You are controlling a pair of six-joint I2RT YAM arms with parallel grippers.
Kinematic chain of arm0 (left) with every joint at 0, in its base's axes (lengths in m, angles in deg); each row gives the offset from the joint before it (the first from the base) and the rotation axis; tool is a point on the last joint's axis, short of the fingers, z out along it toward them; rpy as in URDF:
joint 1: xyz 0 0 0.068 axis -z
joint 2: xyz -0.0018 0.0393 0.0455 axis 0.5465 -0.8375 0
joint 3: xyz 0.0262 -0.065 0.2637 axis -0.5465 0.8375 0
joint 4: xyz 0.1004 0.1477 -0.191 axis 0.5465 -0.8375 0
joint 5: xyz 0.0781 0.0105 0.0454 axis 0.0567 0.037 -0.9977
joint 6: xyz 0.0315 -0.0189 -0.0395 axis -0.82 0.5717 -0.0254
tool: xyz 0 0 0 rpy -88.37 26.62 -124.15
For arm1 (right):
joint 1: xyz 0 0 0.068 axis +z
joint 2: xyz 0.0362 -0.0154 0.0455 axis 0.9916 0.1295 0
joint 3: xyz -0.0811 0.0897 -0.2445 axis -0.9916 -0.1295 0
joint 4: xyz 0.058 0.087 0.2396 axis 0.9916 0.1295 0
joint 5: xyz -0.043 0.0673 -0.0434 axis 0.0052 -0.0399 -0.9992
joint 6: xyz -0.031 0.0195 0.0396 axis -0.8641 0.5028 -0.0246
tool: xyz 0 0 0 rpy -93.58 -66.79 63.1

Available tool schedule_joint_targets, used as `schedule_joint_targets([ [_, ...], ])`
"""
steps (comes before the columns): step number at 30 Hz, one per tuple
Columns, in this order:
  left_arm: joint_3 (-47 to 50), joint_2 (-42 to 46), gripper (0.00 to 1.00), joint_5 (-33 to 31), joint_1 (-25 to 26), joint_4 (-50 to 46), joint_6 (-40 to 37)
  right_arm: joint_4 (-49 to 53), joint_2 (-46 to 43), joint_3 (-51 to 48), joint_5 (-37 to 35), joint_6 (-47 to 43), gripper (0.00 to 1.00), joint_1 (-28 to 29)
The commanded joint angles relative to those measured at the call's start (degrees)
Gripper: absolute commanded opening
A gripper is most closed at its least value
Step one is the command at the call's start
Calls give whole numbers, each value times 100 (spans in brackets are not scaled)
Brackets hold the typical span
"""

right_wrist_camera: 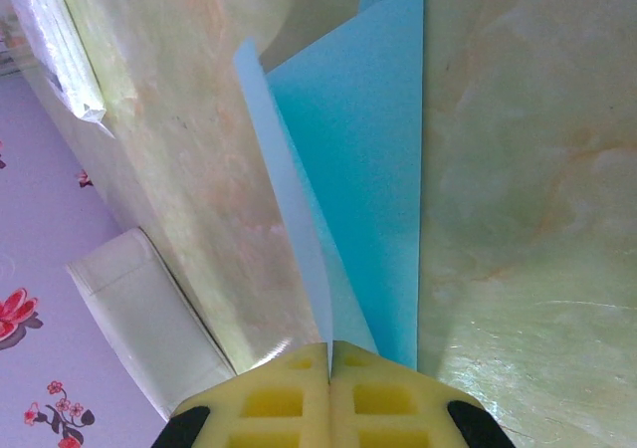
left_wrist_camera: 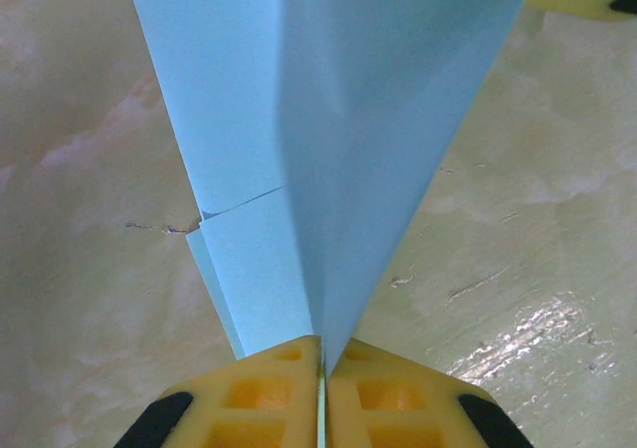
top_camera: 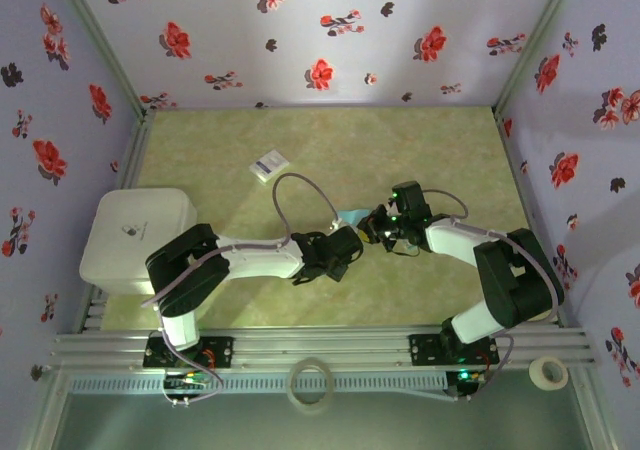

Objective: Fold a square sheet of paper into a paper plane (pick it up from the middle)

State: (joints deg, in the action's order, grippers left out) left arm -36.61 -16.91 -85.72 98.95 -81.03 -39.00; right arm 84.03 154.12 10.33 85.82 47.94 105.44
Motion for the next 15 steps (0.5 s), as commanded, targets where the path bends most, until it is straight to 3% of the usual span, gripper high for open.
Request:
schedule_joint_targets([
  [1, 57, 27, 10, 33, -56, -6, 86, -48, -97, -46, 37, 58, 0, -11],
  [7, 74, 25, 10, 53, -61, 15, 120, -56, -94, -37, 46, 60, 0, -14],
  [15, 235, 76, 0, 500, -213, 280, 251, -56, -99, -60, 20, 38, 0, -13],
])
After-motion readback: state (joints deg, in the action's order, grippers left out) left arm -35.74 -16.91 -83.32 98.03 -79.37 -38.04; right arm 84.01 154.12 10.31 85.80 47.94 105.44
